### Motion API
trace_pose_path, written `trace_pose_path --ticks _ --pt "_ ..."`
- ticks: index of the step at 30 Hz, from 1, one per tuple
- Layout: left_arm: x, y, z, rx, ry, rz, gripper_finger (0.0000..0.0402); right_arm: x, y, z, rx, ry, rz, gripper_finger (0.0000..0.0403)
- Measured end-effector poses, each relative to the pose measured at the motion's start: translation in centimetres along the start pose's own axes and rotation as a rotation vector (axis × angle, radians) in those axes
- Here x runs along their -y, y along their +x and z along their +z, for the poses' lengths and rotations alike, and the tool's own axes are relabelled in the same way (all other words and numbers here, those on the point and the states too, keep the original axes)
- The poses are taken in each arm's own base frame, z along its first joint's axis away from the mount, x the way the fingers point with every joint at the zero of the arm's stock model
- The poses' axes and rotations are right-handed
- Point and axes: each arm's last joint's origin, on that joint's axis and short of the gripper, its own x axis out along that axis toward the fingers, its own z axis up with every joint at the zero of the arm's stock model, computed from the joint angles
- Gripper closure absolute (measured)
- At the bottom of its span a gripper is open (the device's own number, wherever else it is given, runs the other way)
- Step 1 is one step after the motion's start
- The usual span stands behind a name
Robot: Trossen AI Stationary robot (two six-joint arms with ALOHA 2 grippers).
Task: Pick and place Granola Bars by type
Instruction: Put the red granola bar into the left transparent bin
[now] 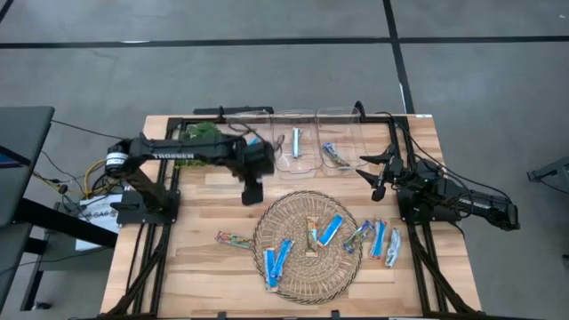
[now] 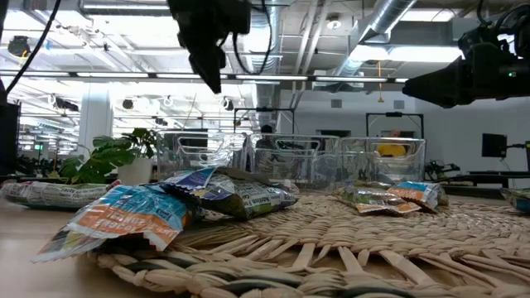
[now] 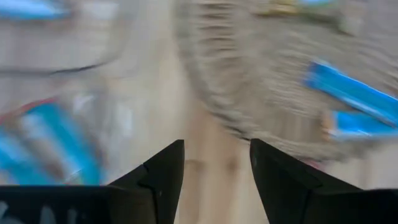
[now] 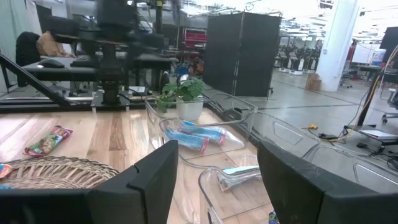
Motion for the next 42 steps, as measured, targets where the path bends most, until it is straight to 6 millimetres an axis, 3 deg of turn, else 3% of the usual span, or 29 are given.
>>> trace_pose_path --ticks 8,13,18,26,34,42 --pt "6.4 -0.1 -0.9 -0.023 0.27 -0.29 0.0225 0.0 0.0 0.0 0.0 0.0 0.0 0.0188" --pt "8.8 -0.5 -1.7 -0.038 0.363 -0.341 0.0225 0.0 0.0 0.0 0.0 0.0 0.0 0.0188" --pt "9.8 -0.3 -2.7 -0.096 0.392 -0.319 0.0225 0.0 0.0 0.0 0.0 0.0 0.0 0.0188" --pt "10.6 3.0 -5.9 -0.229 0.423 -0.203 0.0225 0.0 0.0 0.0 0.0 0.0 0.0 0.0188" --pt "10.8 5.8 -7.9 -0.266 0.339 -0.329 0.0225 0.0 0.0 0.0 0.0 0.0 0.0 0.0188" --pt "11.0 6.6 -8.5 -0.286 0.3 -0.45 0.0225 0.0 0.0 0.0 0.0 0.0 0.0 0.0188"
